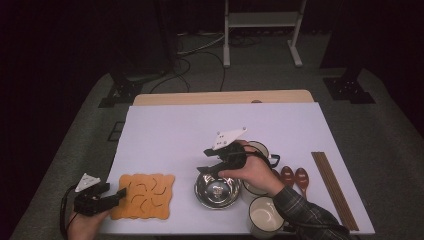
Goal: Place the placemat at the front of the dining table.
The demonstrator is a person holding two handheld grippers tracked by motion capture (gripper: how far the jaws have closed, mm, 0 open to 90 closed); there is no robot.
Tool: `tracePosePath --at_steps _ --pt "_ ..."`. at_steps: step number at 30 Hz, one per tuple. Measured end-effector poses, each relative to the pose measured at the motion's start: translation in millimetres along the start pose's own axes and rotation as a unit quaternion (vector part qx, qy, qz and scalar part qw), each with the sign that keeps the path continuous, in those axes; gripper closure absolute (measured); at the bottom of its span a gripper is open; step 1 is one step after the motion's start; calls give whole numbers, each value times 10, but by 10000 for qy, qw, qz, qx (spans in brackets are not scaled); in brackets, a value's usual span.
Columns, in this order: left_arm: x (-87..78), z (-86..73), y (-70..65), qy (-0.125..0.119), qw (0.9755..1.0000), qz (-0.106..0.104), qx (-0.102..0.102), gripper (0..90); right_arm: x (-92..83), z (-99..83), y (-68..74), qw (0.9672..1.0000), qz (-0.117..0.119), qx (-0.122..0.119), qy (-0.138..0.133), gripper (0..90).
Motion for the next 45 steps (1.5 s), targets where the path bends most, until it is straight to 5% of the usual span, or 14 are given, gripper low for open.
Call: tracePosePath --at_steps 45 --pt "-1 -1 0 21 10000 -20 11 277 290 325 366 9975 409 -535 234 356"
Point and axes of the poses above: each handheld gripper's, and its own axes: x roughly forward along the jaws, z roughly out of its top, y roughly to its left, the point moved 10 cm from there along x, roughly forward along the jaws, and after that the axes turned 7 degrees about y, right-handed, at the moved point
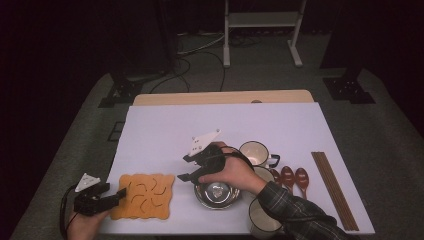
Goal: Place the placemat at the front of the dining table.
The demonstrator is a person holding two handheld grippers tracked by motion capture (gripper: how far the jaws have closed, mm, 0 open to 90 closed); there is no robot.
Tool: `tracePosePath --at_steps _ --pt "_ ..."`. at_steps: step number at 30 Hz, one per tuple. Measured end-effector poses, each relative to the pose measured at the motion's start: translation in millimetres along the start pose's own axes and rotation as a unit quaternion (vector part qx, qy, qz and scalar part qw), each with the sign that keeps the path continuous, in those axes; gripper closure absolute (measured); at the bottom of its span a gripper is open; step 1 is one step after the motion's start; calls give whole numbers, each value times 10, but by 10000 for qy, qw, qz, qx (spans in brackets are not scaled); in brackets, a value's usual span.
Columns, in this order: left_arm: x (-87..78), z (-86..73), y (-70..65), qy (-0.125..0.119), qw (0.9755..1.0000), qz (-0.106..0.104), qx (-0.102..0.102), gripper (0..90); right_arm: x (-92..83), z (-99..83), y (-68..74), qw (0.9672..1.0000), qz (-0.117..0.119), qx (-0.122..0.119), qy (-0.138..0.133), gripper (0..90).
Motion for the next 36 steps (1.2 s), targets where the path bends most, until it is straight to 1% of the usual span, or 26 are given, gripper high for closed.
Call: tracePosePath --at_steps 14,19,22,29,36 --pt "0 0 1 -2 10000 -8 12 277 206 118 123 9994 252 -204 148 356" --pt "0 1 1 -14 10000 -17 17 277 308 133 163 9987 348 -291 231 356" --pt "0 0 1 -7 10000 -18 18 277 352 146 183 9984 391 -301 259 356" --pt "1 2 0 -9 10000 -24 16 277 431 156 187 9978 425 -392 335 358" --pt "1 2 -1 -10 10000 -22 15 277 521 114 191 9972 467 -387 443 358"
Point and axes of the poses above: each handheld gripper's, and its own axes: x roughly forward along the jaws, z roughly out of its top, y roughly to its left, the point moved 10 cm from there along x, roughly forward along the jaws, and after that the axes turned 7 degrees about y, right-handed, at the moved point
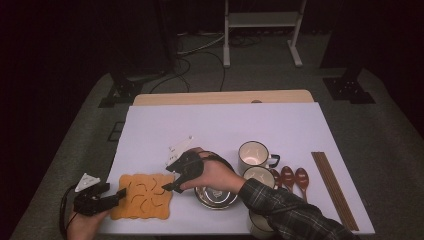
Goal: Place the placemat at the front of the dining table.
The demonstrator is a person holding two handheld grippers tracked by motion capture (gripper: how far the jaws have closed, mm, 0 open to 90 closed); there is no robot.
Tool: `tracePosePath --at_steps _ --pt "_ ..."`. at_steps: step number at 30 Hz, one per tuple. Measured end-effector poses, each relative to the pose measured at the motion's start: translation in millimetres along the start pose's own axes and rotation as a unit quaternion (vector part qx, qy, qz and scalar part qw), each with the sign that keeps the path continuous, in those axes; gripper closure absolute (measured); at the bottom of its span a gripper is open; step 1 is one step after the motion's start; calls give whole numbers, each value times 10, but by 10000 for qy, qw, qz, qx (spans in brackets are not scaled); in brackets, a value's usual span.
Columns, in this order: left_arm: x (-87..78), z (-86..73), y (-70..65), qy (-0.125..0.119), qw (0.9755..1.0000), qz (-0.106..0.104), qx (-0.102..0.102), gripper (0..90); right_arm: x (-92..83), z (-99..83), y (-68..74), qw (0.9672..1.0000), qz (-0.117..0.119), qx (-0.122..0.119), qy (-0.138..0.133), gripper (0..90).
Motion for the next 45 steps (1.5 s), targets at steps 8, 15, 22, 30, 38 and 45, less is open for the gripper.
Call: tracePosePath --at_steps 8,15,22,30,38,45 --pt "1 1 0 0 10000 -1 0 277 122 -40 6 9999 58 -25 137 362" --pt "0 1 0 0 10000 -1 -1 277 206 -41 15 9997 108 -90 209 364" --pt "1 1 0 -7 10000 -2 -1 277 245 -55 -8 9997 114 -67 225 388" --pt "2 1 0 0 10000 1 1 277 308 -135 -5 9991 224 -85 353 464" --pt "2 1 0 -2 10000 -3 4 277 347 -178 40 9984 314 -144 452 614" --pt "2 1 1 -2 10000 -2 2 277 393 -215 44 9980 304 -96 539 791"
Point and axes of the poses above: each handheld gripper's, and its own axes: x roughly forward along the jaws, z roughly out of its top, y roughly to its left, the point moved 10 cm from there along x, roughly forward along the jaws, and after that the axes turned 7 degrees about y, right-handed, at the moved point
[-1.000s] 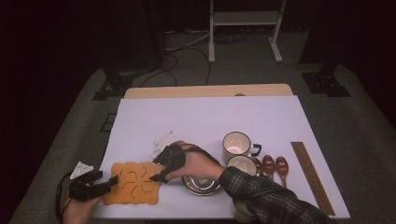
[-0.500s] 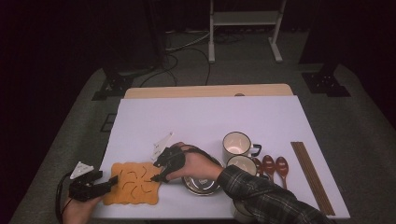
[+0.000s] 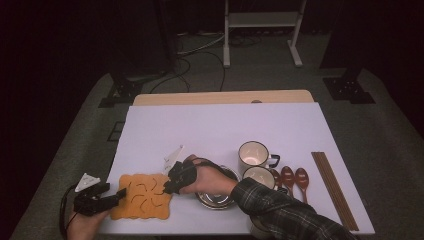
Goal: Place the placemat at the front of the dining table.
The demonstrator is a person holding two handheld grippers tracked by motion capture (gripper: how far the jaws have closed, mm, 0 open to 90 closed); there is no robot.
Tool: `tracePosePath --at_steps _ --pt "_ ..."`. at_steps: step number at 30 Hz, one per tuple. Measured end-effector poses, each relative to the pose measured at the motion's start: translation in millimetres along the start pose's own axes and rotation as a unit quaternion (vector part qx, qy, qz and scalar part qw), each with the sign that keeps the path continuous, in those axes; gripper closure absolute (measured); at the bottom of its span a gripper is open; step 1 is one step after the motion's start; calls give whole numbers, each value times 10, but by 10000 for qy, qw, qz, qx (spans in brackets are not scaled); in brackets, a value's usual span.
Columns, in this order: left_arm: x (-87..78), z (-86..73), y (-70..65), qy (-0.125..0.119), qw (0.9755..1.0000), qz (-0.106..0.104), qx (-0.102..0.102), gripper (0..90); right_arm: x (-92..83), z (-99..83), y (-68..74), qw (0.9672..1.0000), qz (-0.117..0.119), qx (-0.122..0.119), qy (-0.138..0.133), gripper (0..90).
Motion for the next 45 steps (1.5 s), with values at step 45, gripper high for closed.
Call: tracePosePath --at_steps 45 --pt "1 1 1 17 10000 -3 1 277 191 -107 -17 9990 -52 -27 450 894"
Point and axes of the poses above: each handheld gripper's, and its own axes: x roughly forward along the jaws, z roughly out of its top, y roughly to its left, the point moved 10 cm from there along x, roughly forward along the jaws, and after that the axes turned 7 degrees about y, right-handed, at the moved point
